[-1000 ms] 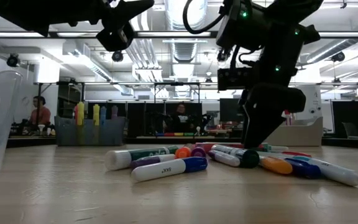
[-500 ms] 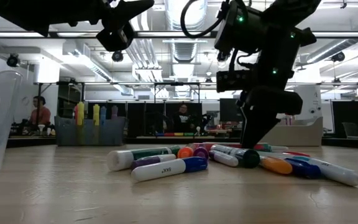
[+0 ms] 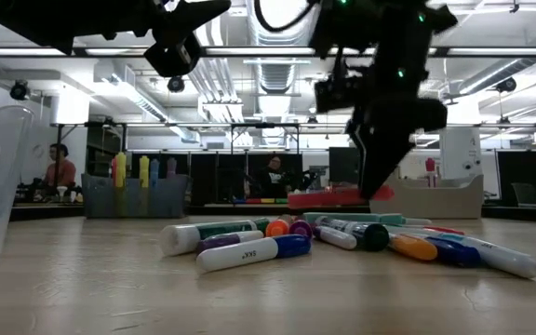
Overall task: Pick & Place Markers
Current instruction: Put the red highlighter pen into the black bin
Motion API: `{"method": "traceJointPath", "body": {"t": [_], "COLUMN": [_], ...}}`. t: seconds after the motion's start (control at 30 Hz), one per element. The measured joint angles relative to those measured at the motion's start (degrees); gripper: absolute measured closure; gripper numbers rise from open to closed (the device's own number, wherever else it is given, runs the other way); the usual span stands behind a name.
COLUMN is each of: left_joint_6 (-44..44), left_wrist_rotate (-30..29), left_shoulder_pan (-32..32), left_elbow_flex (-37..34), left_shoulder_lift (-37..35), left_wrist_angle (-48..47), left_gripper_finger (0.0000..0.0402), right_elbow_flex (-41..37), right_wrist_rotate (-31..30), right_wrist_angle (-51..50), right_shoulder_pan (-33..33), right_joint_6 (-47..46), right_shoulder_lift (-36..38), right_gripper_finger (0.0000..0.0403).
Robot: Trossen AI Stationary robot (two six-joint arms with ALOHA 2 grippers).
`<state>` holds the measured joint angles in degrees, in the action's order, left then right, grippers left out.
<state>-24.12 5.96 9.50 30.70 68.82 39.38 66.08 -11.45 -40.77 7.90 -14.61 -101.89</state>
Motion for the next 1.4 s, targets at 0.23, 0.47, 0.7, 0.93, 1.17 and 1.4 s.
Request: {"method": "traceJointPath", "body": {"t": [0.23, 0.47, 0.7, 0.93, 1.17, 1.4], "left_joint_6": [-1.2, -4.7, -9.9, -17.0, -22.8, -22.1], "left_wrist_rotate": [-2.0, -9.3, -7.2, -4.1, -1.1, 3.0], "left_shoulder_pan": [0.0, 0.0, 0.0, 0.0, 0.5, 1.6], "left_elbow_flex": [0.0, 0.0, 0.1, 0.1, 2.5, 7.5], "left_shoulder_lift": [0.0, 0.0, 2.0, 4.1, 6.8, 12.4], "left_wrist_angle": [-2.4, -4.3, -5.4, -1.9, -6.1, -6.9], "left_gripper_finger": [0.0268, 0.0268, 0.0268, 0.0268, 0.0268, 0.0268], "right_elbow_flex": [9.8, 18.1, 25.3, 29.5, 30.1, 30.1], "right_wrist_rotate": [5.7, 10.5, 10.6, 10.6, 10.5, 10.4], "right_wrist_angle": [-11.3, -18.2, -24.4, -25.0, -25.1, -25.1], "right_shoulder_pan": [0.4, 2.9, 5.3, 7.3, 9.1, 9.6], "right_joint_6": [0.7, 1.6, 3.4, 5.2, 8.2, 9.5], "right_shoulder_lift": [0.0, 0.0, 0.1, 0.1, 0.1, 0.1], "right_gripper_finger": [0.0339, 0.0339, 0.0339, 0.0339, 0.0339, 0.0339]}}
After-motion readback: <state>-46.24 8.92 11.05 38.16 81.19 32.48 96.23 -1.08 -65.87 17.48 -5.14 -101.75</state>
